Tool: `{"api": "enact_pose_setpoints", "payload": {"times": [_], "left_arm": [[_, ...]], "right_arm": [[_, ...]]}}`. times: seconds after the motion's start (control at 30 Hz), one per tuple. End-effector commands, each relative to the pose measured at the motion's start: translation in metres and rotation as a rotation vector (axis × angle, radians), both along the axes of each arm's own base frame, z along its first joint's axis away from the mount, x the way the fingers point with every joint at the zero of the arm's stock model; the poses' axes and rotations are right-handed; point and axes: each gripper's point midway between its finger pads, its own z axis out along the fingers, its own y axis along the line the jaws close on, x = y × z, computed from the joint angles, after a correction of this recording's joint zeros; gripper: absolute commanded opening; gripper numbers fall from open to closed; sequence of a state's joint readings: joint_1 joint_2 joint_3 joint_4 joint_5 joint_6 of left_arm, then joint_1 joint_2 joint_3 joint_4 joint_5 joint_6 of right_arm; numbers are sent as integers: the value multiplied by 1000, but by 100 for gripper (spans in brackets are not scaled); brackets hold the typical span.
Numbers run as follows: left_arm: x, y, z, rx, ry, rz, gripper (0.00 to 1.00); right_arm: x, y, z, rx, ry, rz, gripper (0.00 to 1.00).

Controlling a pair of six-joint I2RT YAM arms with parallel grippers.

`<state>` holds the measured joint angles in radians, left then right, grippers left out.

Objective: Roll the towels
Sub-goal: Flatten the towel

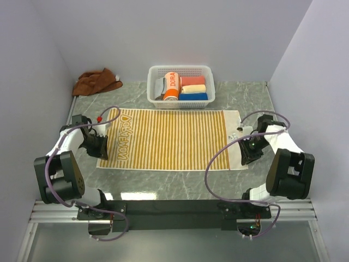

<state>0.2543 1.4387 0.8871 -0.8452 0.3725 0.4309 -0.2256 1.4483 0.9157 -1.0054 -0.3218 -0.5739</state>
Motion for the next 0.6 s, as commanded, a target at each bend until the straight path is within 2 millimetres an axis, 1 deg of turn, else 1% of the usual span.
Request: {"api": "enact_pose_setpoints", "payload": {"times": [0.0, 0.03, 0.17, 0.23, 0.37, 0.5, 0.53, 0.57], "left_arm": [[6, 4, -4, 22, -32, 7, 20], [6, 4, -6, 19, -20, 12, 19], [11, 4, -5, 4, -15, 22, 18], [12, 3, -4, -10, -11, 26, 18], [14, 3, -3, -29, -2, 28, 18], [9, 5, -12, -14, 29, 36, 17], [9, 7, -16, -9, 34, 40, 16], [5, 9, -21, 5, 52, 46, 16]], "right_arm": [[9, -2, -13, -24, 1, -3, 31], [8, -1, -18, -27, 20, 1, 30], [6, -4, -35, -79, 51, 29, 29], [4, -7, -45, -107, 69, 31, 28], [4, -15, -58, -158, 90, 32, 27], [-3, -20, -65, -191, 105, 41, 26], [-4, -22, -65, -199, 106, 41, 26], [-5, -23, -66, -204, 109, 40, 25]]}}
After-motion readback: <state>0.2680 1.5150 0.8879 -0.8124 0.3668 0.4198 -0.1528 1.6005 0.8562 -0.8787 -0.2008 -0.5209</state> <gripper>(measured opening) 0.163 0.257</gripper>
